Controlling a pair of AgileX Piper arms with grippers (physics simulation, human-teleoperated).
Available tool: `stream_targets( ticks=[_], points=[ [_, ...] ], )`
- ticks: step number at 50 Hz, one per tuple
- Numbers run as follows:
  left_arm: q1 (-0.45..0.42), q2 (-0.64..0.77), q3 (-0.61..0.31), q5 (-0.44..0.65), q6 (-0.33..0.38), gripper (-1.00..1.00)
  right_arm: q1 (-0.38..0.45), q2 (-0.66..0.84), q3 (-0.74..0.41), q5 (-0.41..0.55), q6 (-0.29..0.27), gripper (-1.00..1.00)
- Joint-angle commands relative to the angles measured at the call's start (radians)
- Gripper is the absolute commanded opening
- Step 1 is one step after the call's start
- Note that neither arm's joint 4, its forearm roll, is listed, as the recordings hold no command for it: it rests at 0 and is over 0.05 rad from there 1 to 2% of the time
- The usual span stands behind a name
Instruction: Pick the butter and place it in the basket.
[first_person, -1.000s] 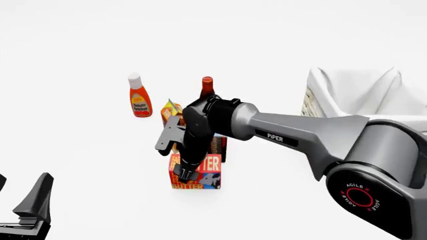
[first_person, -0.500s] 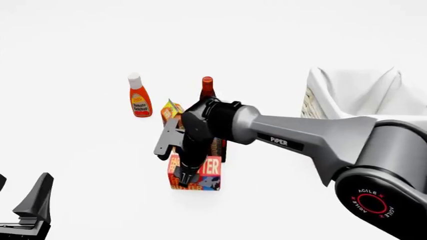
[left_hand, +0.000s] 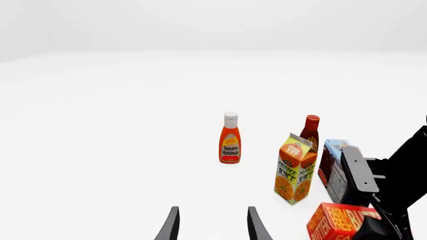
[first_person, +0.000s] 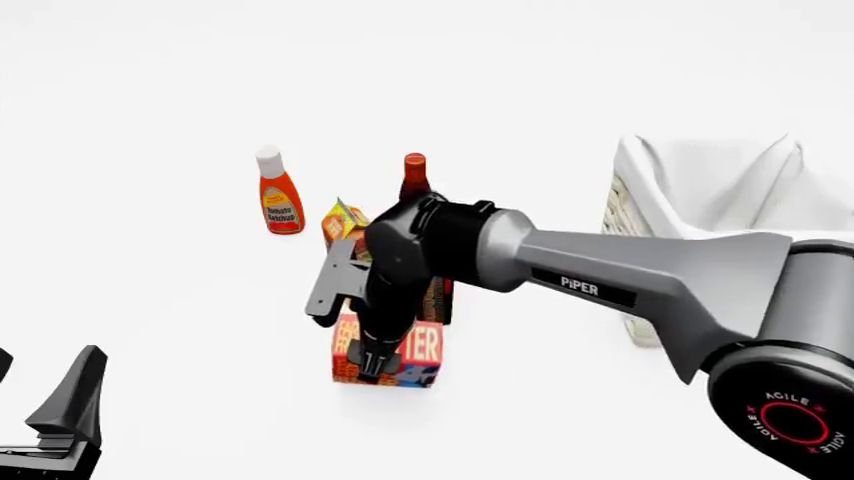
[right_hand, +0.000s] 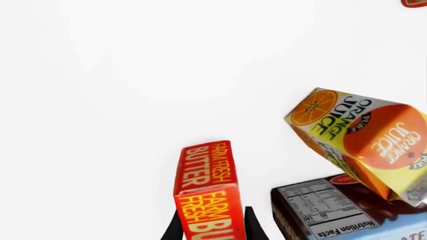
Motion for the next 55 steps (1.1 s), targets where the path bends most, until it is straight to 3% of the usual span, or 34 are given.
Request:
stream_targets(
  ticks=[1,55],
  points=[
    [0.000,0.000,0.000,0.000,0.000,1.00,0.008,-0.048,0.013,0.003,0.008,-1.00],
    [0.000,0.000,0.000,0.000,0.000,1.00,0.001,-0.221,0.078,-0.022,0.022,-1.00]
  ],
)
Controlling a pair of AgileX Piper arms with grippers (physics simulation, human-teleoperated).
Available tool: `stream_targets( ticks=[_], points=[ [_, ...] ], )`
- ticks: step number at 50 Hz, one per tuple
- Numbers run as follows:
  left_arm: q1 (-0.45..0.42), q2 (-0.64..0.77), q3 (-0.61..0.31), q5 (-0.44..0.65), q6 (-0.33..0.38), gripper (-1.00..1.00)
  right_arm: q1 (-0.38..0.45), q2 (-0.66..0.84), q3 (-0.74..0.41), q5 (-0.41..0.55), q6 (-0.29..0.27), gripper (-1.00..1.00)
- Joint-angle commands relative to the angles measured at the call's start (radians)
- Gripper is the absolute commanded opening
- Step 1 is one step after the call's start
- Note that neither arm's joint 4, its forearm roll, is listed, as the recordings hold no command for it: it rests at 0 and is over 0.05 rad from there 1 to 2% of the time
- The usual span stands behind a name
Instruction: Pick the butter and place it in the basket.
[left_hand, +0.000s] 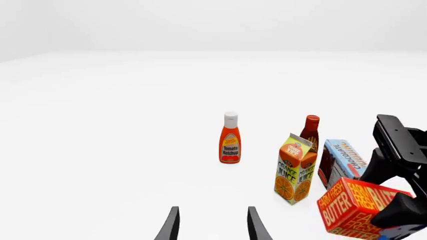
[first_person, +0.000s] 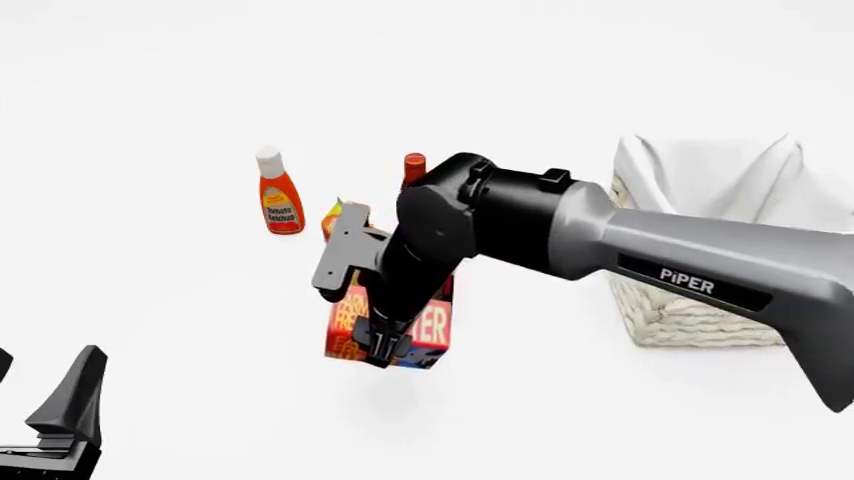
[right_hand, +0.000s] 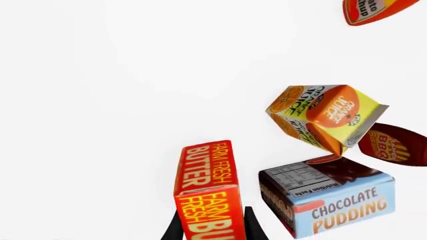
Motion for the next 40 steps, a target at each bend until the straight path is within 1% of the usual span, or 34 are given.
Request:
stream_targets(
  ticks=[1,6,10,18,20,26,28,40],
  points=[
    [0.000,0.000,0.000,0.000,0.000,1.00,-0.007,-0.037,0.000,-0.004,0.022,-1.00],
    [0.000,0.000,0.000,0.000,0.000,1.00,-0.013,-0.044,0.003,-0.006,0.023,-1.00],
    [0.000,0.000,0.000,0.000,0.000,1.00,-0.012,-0.044,-0.005,-0.003,0.034,-1.00],
    [0.000,0.000,0.000,0.000,0.000,1.00,-0.044,-0.055,-0.015,-0.012,0.040,-1.00],
    [0.000,0.000,0.000,0.000,0.000,1.00,-0.036,-0.059,-0.024,-0.007,0.055,-1.00],
    [0.000,0.000,0.000,0.000,0.000,1.00,-0.035,-0.069,-0.024,-0.006,0.074,-1.00],
    [0.000,0.000,0.000,0.000,0.000,1.00,-0.034,-0.070,-0.033,-0.002,0.093,-1.00],
    [0.000,0.000,0.000,0.000,0.000,1.00,-0.041,-0.086,-0.030,-0.006,0.109,-1.00]
  ],
)
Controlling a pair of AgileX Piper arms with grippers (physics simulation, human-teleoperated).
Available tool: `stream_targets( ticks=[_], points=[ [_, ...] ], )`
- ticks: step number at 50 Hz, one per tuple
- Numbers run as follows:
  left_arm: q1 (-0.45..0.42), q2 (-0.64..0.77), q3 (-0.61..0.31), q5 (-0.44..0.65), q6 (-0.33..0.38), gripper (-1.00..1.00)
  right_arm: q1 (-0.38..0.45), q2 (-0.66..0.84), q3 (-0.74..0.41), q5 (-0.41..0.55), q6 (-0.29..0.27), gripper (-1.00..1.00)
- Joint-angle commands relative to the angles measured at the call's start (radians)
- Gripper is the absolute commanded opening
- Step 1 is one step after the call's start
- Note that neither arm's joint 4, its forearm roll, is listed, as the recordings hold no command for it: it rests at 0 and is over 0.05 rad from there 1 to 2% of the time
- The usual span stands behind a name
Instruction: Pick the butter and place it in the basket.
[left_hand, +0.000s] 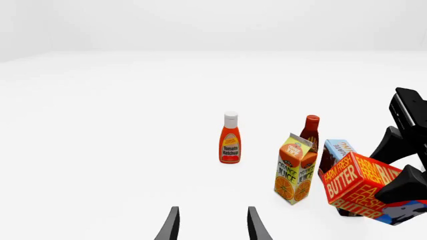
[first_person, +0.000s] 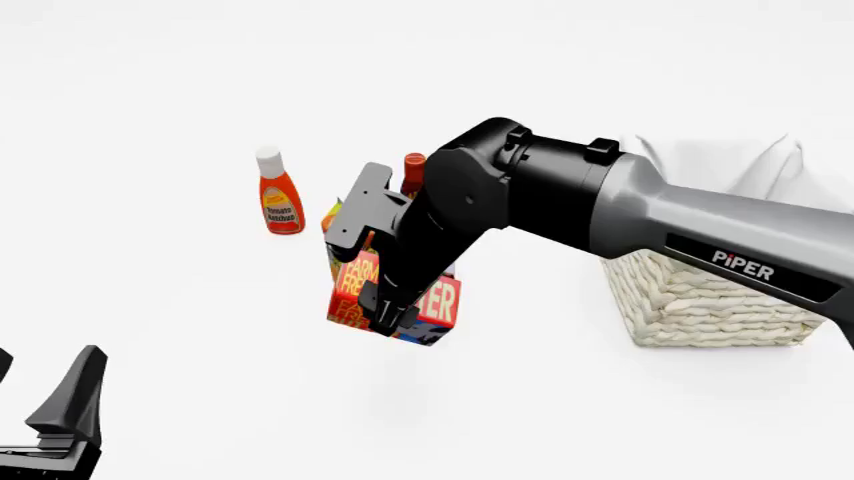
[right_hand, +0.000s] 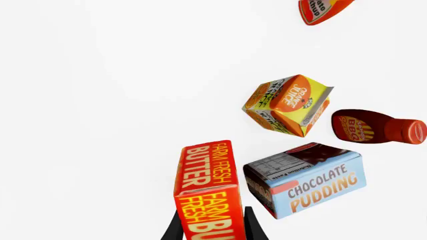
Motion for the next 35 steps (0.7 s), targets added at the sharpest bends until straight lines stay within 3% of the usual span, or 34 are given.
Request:
stream_targets(
  ticks=[1,35],
  points=[
    [0.000,0.000,0.000,0.000,0.000,1.00,-0.005,-0.024,-0.014,-0.004,0.042,-1.00],
    [0.000,0.000,0.000,0.000,0.000,1.00,-0.038,-0.112,0.017,-0.003,0.073,-1.00]
  ],
)
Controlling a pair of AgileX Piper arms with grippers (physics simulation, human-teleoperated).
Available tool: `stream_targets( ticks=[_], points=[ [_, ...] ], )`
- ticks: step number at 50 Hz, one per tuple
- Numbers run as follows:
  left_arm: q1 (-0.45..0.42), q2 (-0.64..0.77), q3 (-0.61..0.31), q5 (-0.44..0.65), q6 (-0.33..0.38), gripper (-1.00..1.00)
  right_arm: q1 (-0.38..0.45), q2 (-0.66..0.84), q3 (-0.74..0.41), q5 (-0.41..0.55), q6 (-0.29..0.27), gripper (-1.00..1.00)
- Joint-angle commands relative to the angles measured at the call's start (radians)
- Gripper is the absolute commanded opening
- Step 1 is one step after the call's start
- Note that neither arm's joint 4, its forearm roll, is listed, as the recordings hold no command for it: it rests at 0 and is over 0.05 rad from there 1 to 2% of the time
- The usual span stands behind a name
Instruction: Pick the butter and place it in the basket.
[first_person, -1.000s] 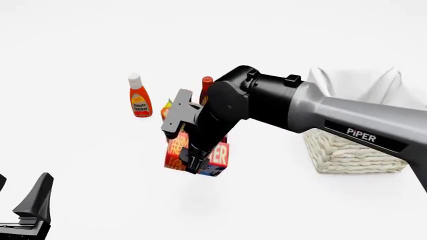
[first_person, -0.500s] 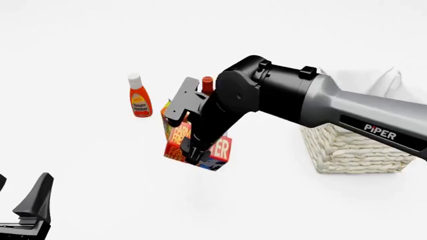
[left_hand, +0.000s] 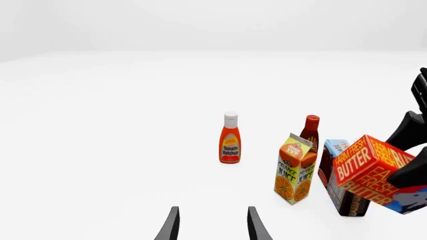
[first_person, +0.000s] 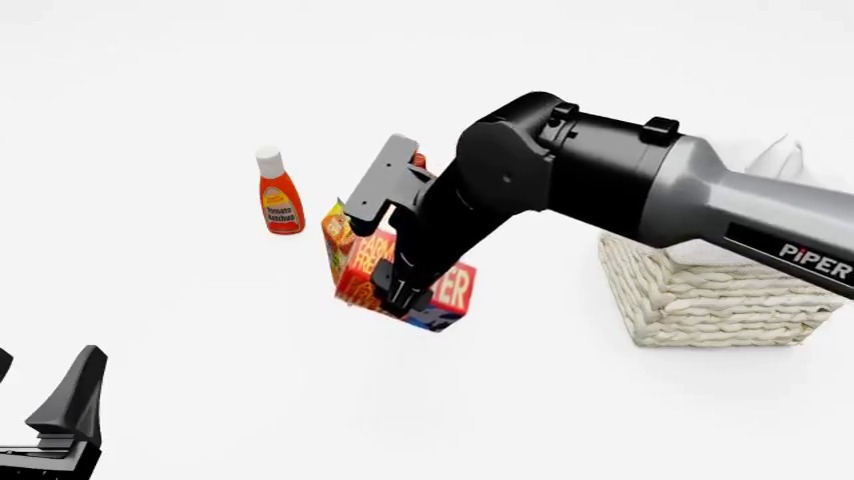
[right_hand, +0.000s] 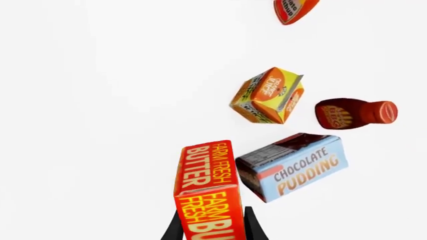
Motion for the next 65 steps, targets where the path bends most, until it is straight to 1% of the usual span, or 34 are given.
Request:
stream_targets(
  ticks=[1,13,32,65],
  points=[
    [0.000,0.000,0.000,0.000,0.000,1.00,-0.013,-0.038,-0.003,-0.004,0.029,-1.00],
    [0.000,0.000,0.000,0.000,0.000,1.00,-0.020,-0.067,0.000,-0.004,0.050,-1.00],
    [0.000,0.000,0.000,0.000,0.000,1.00,-0.059,-0.109,0.010,-0.007,0.057,-1.00],
    [0.000,0.000,0.000,0.000,0.000,1.00,-0.135,-0.182,0.027,-0.059,0.089,-1.00]
  ],
)
